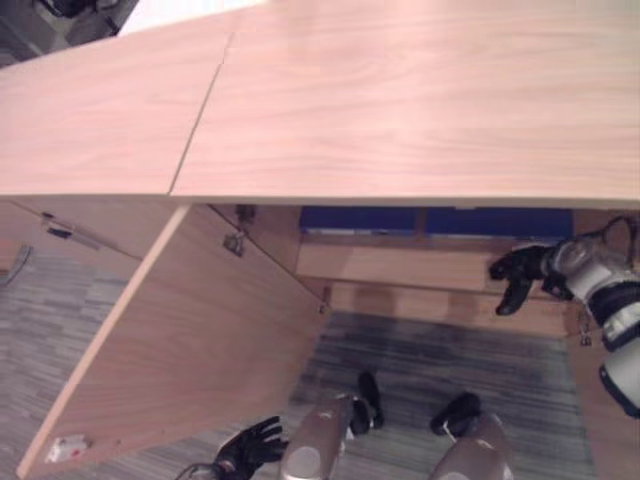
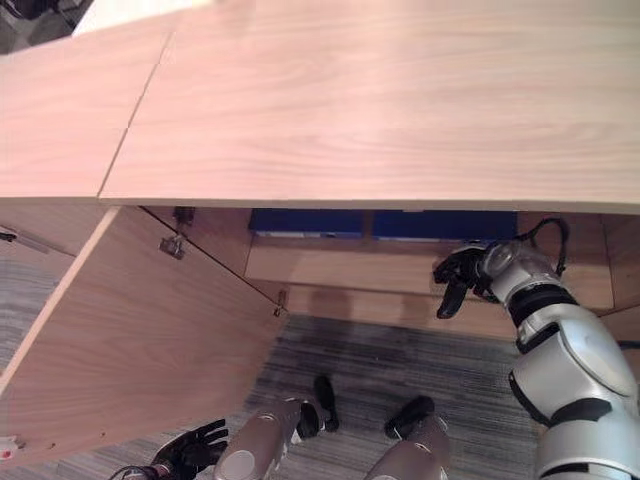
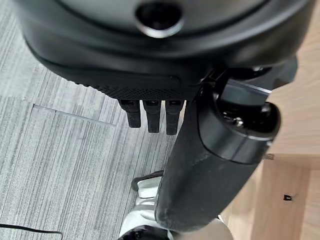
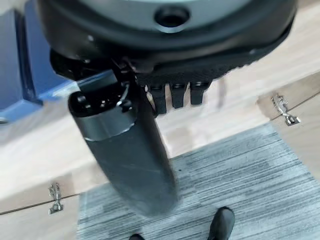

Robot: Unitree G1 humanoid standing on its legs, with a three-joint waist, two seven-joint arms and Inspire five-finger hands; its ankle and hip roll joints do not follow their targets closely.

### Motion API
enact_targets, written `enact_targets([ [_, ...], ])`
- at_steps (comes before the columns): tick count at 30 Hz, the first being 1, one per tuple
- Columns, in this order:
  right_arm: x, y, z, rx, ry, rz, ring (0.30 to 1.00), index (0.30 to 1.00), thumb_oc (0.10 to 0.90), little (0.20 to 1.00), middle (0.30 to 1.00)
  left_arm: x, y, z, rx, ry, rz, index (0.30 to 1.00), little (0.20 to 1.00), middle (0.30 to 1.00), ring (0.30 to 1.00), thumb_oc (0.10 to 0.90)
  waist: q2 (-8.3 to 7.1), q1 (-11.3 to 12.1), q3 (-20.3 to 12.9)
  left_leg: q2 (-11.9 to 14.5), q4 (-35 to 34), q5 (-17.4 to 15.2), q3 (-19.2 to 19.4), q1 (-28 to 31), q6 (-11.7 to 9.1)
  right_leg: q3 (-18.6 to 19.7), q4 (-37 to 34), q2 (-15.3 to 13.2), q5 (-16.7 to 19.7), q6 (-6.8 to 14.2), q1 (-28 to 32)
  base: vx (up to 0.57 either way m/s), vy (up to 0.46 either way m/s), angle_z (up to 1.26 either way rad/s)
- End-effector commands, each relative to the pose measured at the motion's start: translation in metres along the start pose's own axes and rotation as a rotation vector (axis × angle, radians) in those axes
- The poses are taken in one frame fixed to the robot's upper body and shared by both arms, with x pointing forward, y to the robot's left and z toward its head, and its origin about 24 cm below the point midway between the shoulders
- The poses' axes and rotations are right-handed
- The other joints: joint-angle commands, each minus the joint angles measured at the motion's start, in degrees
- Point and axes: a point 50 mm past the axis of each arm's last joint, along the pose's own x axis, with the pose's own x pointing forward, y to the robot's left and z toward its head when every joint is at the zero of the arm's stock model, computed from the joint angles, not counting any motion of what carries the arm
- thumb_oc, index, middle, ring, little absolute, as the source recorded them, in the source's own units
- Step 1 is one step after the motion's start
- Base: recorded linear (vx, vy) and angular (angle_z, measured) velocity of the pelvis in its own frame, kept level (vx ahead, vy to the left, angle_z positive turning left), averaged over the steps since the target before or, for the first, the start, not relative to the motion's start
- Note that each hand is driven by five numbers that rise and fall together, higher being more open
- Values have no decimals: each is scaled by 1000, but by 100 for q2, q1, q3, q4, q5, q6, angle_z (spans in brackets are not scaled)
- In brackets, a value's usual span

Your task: Put the empty folder in the office cabinet

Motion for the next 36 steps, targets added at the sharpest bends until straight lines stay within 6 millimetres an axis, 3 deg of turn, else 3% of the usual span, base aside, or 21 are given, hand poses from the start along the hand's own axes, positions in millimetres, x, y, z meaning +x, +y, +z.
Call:
enact_targets([
  [1,7,12,10,-109,6,48,900,900,800,900,900,-9,6,-7,5,3,-11,900,900,900,900,800,-174,118,-283,378,-232,-577,-145,515,-433,30,-579,-42,706,878,360,39,-66,9],
  [7,19,40,24,-121,-43,112,900,900,800,900,900,-9,5,0,0,-18,-18,900,900,900,900,800,-296,55,-556,518,-897,-132,-169,776,-658,-114,-1369,481,931,904,583,13,-103,-6],
  [8,23,51,33,-105,-79,131,900,900,800,900,900,-7,7,-2,-13,-6,-2,900,900,900,900,800,-412,1,-676,613,-1142,58,-130,859,-761,-101,-1748,778,970,880,647,0,-135,-14],
  [9,23,51,33,-105,-79,131,900,900,800,900,900,-7,7,-2,-13,-6,-2,900,900,900,900,800,-412,1,-676,613,-1142,58,-130,859,-761,-101,-1748,778,970,880,647,-1,-145,-22],
  [14,32,74,56,45,-170,160,900,900,800,900,900,-3,19,-25,-135,83,107,900,900,900,900,800,-775,-57,-1059,872,-1347,238,62,1028,-913,226,-2536,1538,1021,760,764,34,-95,-40],
  [15,36,84,62,120,-193,170,900,900,800,900,900,-3,19,-36,-184,106,130,900,900,900,900,800,-928,41,-1160,861,-1172,138,-180,1081,-926,540,-2750,1814,964,686,818,46,-36,-83],
  [16,36,84,62,120,-193,170,900,900,800,900,900,-3,19,-36,-184,105,131,900,900,900,900,800,-930,64,-1158,873,-1160,126,-157,1088,-933,563,-2764,1831,970,681,819,85,17,-140],
  [17,41,97,65,205,-200,187,900,900,800,900,900,-3,15,-51,-229,157,151,900,900,900,900,800,-1065,181,-1304,789,-1167,40,-559,1247,-982,763,-2966,2027,924,643,927,62,38,-181],
  [18,44,107,63,272,-199,205,900,900,800,900,900,-3,12,-57,-252,176,156,900,900,900,900,800,-1106,202,-1375,746,-1260,-42,-736,1321,-961,832,-3078,2107,931,637,961,62,41,-146],
  [21,48,121,48,397,-182,215,900,900,800,900,900,-3,8,-66,-267,216,164,900,900,900,900,800,-1128,130,-1586,706,-1574,-23,-719,1442,-939,845,-3301,2202,1018,658,1036,24,120,-60],
  [22,51,136,31,588,-174,210,900,900,800,900,900,-5,9,-74,-275,253,184,900,900,900,900,800,-1166,-32,-1809,682,-1810,75,-509,1542,-948,897,-3534,2233,1217,738,1084,19,237,3],
  [24,53,154,20,735,-175,231,900,900,800,900,900,-10,11,-85,-279,292,203,900,900,900,900,800,-1150,-144,-1948,553,-2008,95,-368,1661,-884,994,-3662,2215,1378,804,1086,-18,266,-20],
  [26,53,165,10,975,-200,212,900,900,800,900,900,-13,14,-93,-315,318,244,900,900,900,900,800,-1117,-306,-2011,328,-2220,99,-238,1758,-771,1124,-3663,2087,1585,929,1006,-90,296,-57],
  [30,53,185,1,1142,-208,198,900,900,800,900,900,-18,19,-99,-327,347,284,900,900,900,900,800,-1153,-501,-2062,188,-2225,20,-133,1775,-678,1261,-3672,1955,1754,1024,933,-47,189,-65],
  [32,49,197,-11,1294,-216,157,900,900,800,900,900,-22,21,-104,-361,353,310,900,900,900,900,800,-1177,-690,-2087,66,-2225,-48,-70,1793,-610,1356,-3687,1837,1925,1106,864,-33,140,-29],
  [36,46,209,-30,1473,-195,85,900,900,800,900,900,-24,19,-109,-378,359,319,900,900,900,900,800,-1190,-837,-2103,-27,-2225,-84,-36,1784,-558,1375,-3698,1717,2050,1188,827,-31,99,-6],
])
